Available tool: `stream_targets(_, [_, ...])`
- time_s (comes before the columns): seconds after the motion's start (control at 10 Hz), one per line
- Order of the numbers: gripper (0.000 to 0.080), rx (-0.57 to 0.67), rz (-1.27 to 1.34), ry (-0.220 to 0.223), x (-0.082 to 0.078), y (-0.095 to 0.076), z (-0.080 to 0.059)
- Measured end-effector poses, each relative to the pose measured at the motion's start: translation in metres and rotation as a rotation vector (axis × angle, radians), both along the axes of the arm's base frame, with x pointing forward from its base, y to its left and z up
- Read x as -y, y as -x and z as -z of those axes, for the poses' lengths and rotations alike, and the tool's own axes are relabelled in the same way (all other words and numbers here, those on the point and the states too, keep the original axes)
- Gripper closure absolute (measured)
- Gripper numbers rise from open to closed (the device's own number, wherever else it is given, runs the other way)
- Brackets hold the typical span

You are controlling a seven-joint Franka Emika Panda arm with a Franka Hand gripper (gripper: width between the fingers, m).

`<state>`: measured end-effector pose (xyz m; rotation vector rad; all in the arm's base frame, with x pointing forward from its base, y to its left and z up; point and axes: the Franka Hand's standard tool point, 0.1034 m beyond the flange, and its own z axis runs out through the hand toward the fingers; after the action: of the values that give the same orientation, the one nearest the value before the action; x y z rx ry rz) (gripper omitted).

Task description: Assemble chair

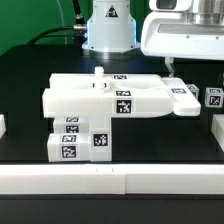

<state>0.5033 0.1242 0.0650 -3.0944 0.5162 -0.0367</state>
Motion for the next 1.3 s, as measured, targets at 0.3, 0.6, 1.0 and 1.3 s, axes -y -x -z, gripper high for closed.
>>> stream_targets(0.3, [0.0151,0.03,-0.067,-0.001,-0.029,0.014,0.01])
stream_targets(0.6, [0.0151,0.027,-0.113,0.006,-0.057,0.027,0.024])
stream_targets(1.0, [0.0151,0.029,-0.11,0.007,-0.055,0.027,0.025])
stream_targets(1.3, [0.0151,0.028,-0.144,0.012,-0.071,0.043,0.037])
